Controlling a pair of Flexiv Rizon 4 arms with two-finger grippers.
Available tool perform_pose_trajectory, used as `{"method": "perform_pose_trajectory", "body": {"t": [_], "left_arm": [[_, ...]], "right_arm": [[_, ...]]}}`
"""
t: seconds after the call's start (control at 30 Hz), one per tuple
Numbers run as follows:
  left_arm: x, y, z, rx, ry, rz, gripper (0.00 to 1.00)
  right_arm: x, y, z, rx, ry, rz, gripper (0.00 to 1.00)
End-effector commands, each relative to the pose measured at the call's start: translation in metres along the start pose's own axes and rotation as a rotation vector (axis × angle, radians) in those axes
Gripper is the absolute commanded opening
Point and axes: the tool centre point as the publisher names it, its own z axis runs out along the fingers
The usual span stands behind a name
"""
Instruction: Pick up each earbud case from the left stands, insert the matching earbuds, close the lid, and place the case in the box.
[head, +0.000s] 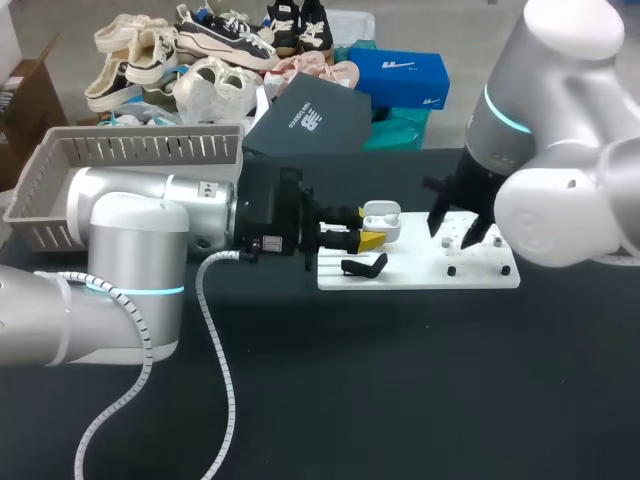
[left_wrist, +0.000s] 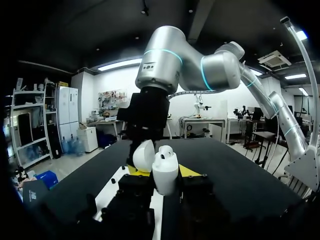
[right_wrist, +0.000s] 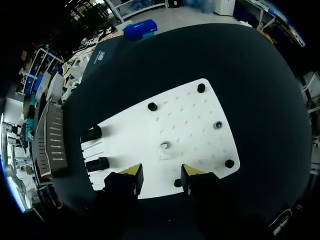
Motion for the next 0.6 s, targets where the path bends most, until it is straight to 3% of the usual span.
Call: {"method": "perform_pose_trajectory", "body": {"t": [0.03, 0.6], "left_arm": [[0.0001, -0.0020, 0.0002, -0.007, -0.001, 0.001, 0.00], [0.0001, -0.0020, 0.0002, -0.007, -0.001, 0.001, 0.00]], "right_arm": [[-0.0021, 0.0013, 0.0055, 0.011, -0.013, 0.021, 0.42], [-0.0058, 0.0022, 0.0129, 0.025, -0.007, 0.045, 0.42]]}}
